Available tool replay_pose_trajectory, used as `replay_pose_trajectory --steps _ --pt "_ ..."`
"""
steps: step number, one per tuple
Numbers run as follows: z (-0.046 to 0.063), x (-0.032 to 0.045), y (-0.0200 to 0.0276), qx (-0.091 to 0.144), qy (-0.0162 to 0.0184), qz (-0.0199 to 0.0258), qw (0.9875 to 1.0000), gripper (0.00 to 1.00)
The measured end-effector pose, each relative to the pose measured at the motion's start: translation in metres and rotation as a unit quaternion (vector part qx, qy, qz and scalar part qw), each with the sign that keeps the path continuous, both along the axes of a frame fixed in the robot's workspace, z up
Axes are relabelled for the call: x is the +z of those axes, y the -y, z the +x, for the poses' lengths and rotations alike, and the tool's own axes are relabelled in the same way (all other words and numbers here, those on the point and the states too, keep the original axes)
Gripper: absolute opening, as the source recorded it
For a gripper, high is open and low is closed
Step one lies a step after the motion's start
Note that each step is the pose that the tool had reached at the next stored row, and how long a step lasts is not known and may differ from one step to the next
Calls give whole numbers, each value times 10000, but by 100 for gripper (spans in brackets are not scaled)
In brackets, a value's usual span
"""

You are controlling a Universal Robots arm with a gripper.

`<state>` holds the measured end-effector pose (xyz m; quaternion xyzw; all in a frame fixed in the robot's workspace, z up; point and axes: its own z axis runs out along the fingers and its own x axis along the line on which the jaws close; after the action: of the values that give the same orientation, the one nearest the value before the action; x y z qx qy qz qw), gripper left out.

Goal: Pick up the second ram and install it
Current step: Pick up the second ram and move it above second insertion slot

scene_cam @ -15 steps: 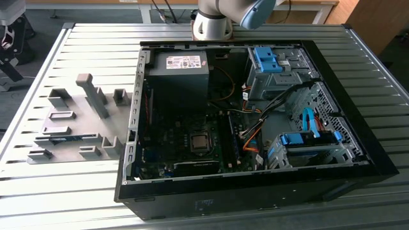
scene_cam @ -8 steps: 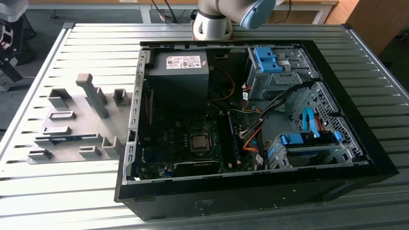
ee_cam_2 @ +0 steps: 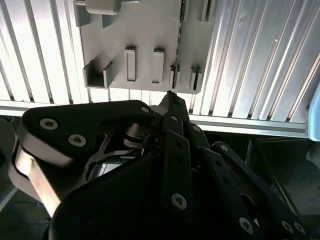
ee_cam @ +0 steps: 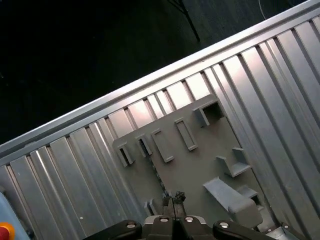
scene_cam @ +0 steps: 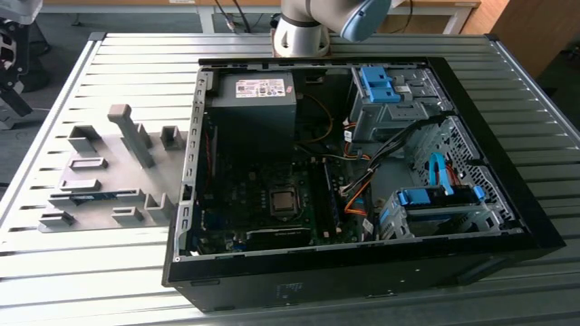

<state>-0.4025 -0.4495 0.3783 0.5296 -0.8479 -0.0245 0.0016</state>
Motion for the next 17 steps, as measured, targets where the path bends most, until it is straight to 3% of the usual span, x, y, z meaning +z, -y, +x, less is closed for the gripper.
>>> replay_pose_trajectory --steps 4,9,12,14,17 --pt "0 -1 0 359 0 0 9994 11" --pt "0 -3 0 760 0 0 9971 11" --pt "0 -5 0 876 0 0 9962 11" --pt "0 -7 0 1002 0 0 9950 11" --pt "0 -11 0 1244 1 0 9922 11"
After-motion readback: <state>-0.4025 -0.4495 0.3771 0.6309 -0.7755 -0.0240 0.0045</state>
